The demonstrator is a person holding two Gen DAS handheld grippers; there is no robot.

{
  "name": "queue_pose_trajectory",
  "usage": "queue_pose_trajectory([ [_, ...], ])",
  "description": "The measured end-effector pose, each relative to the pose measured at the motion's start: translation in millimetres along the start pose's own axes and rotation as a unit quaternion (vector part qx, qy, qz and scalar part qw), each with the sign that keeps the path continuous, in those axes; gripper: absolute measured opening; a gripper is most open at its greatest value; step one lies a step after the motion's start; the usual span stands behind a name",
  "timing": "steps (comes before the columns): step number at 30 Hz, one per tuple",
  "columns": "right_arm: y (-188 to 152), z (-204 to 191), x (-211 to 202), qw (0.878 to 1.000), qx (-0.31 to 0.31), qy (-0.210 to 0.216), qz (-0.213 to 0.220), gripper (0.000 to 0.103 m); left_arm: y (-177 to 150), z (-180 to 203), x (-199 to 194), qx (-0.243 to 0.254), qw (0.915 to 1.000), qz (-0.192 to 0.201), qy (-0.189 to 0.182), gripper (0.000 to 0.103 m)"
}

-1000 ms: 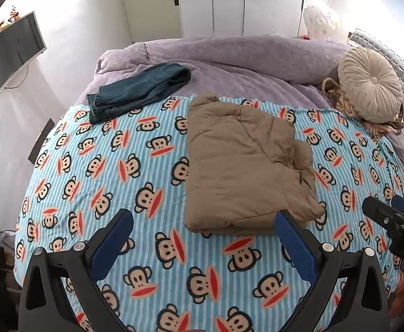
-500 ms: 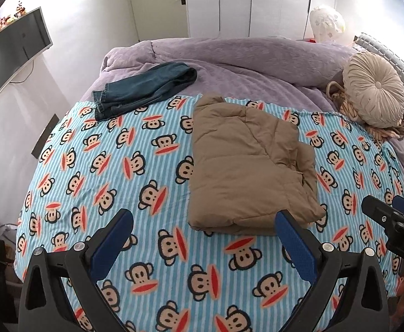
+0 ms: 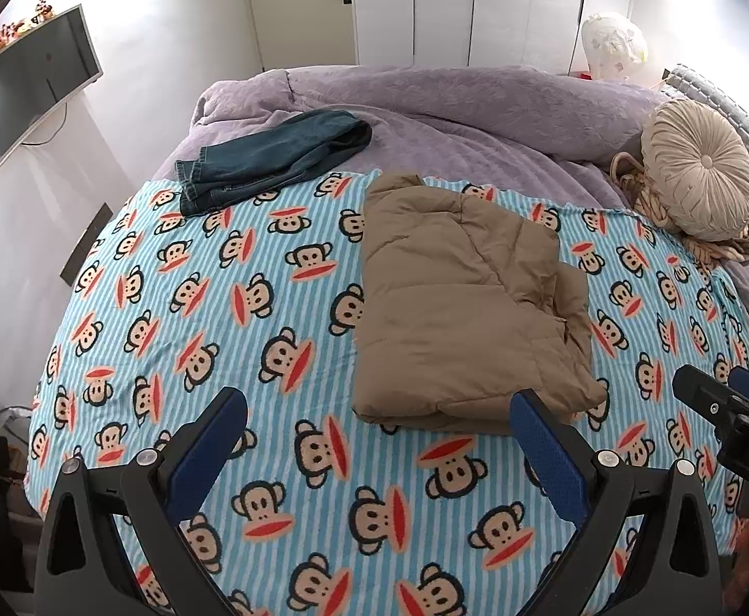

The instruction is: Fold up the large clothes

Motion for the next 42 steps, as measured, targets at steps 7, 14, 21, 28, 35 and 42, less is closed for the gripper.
queue_pose_trajectory([
  [7, 0.1, 0.4, 0.0, 1.0, -0.001, 0.001, -0.001, 0.093, -0.3, 0.8, 0.9, 0.0, 1.0, -0.001, -0.001, 0.102],
  [14, 0.6, 1.0, 0.5, 1.0, -0.001, 0.001, -0.001, 0.093, -0.4, 1.0, 0.9, -0.001, 1.0, -0.001, 0.0, 0.102],
  [21, -0.8, 0.3, 0.9, 1.0, -0.002, 0.001, -0.002, 0.093, -0.1, 0.6, 0.6, 0.0, 1.0, -0.001, -0.001, 0.102],
  [28, -6.3, -1.5, 0.9, 1.0, -0.001, 0.001, -0.004, 0.093, 0.0, 1.1, 0.9, 0.001, 1.0, -0.002, -0.001, 0.102],
  [35, -5.9, -1.3, 0.9, 1.0, 0.0, -0.001, -0.002, 0.093, -1.0, 1.0, 1.1, 0.007, 1.0, 0.0, -0.002, 0.102],
  [42, -5.8, 0.7, 1.4, 1.0, -0.002, -0.001, -0.003, 0.093, 0.6, 3.3, 1.7, 0.011, 0.9999, 0.0, -0.002, 0.102],
])
Point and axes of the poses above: each gripper's, at about its wrist camera, not at the fingertips, and x roughly the way its jaws point, z to its right, y to its top, the point moved 3 cm from there along x, roughly the way its jaws point, and after that the axes turned 6 degrees about -z, right-handed, at the moved point
